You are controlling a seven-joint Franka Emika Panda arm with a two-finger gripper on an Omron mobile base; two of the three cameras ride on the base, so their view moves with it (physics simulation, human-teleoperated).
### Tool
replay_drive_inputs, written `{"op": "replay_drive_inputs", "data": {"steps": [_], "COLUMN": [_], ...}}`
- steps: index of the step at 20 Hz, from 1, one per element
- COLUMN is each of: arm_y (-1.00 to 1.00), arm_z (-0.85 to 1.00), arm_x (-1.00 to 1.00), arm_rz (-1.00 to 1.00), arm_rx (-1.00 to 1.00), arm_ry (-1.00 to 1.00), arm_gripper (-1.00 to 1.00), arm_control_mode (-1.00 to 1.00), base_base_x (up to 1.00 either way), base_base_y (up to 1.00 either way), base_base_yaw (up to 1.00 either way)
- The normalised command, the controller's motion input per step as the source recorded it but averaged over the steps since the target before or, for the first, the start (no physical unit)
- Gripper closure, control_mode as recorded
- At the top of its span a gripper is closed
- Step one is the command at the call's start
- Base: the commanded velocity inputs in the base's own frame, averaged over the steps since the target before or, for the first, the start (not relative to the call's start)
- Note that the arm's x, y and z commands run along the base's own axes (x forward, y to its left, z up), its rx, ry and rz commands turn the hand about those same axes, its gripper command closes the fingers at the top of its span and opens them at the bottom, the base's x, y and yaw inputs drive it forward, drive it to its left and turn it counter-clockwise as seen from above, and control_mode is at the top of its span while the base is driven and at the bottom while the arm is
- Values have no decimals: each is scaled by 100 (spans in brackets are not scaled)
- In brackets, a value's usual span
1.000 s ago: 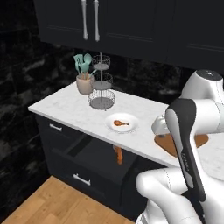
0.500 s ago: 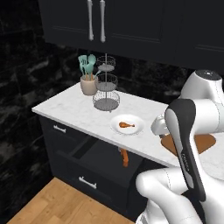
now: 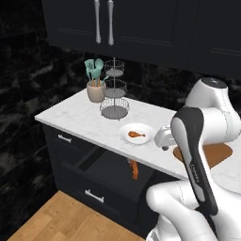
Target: Pick up the knife from the drawer and place it on the cutting board. Then place the meat from the plate to the cutting board.
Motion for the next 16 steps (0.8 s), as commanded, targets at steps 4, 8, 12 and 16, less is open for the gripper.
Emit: {"op": "replay_drive_inputs", "data": {"steps": [4,8,12,16], "arm_y": [94,66,48,52], "arm_z": [-49,-36,-26,-34], "arm_x": [32,39,33,25], "arm_rz": [0,0,1,5], "arm_rx": [1,0,0,0], "arm_ry": [-1,0,0,0], "arm_gripper": [-100,-100,-100,-100], "arm_control_mode": [-100,-100,-100,-100], "base_base_x": [0,0,0,0], "base_base_y": [0,0,0,0], "base_base_yaw": [0,0,0,0]}}
